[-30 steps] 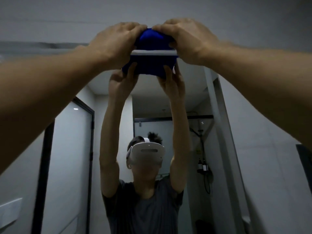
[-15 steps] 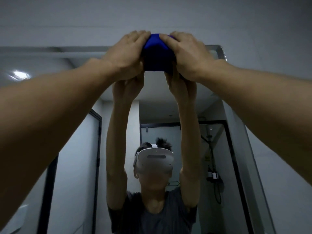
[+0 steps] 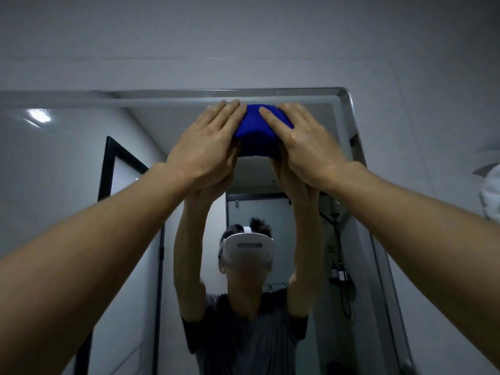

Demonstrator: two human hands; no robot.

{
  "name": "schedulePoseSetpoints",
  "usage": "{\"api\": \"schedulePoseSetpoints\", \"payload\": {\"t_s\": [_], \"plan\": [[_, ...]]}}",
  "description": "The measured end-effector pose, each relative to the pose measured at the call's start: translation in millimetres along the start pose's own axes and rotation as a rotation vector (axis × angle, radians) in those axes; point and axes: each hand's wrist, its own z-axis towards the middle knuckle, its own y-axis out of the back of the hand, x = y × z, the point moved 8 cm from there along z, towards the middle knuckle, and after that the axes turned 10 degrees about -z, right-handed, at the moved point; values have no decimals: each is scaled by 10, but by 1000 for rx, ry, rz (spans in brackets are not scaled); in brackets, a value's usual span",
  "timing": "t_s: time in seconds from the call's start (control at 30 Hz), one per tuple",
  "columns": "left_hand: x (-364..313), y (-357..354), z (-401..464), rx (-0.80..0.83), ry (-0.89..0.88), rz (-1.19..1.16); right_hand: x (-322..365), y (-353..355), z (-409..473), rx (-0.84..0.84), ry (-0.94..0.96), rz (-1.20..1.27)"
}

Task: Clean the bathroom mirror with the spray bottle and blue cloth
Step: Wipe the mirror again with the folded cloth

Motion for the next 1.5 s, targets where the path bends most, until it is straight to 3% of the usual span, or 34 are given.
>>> {"api": "schedulePoseSetpoints", "payload": {"t_s": [0.8,1.2,1.5], "plan": [[-735,-328,-1710,40,-10,66,743,-59,-1704,28,20,68],[-1162,-478,-2619,115,45,-55,1119,-71,-2650,68,63,-4],[-1585,-730,-3443,213,40,-148,1434,17,-3571,168,105,74]]}}
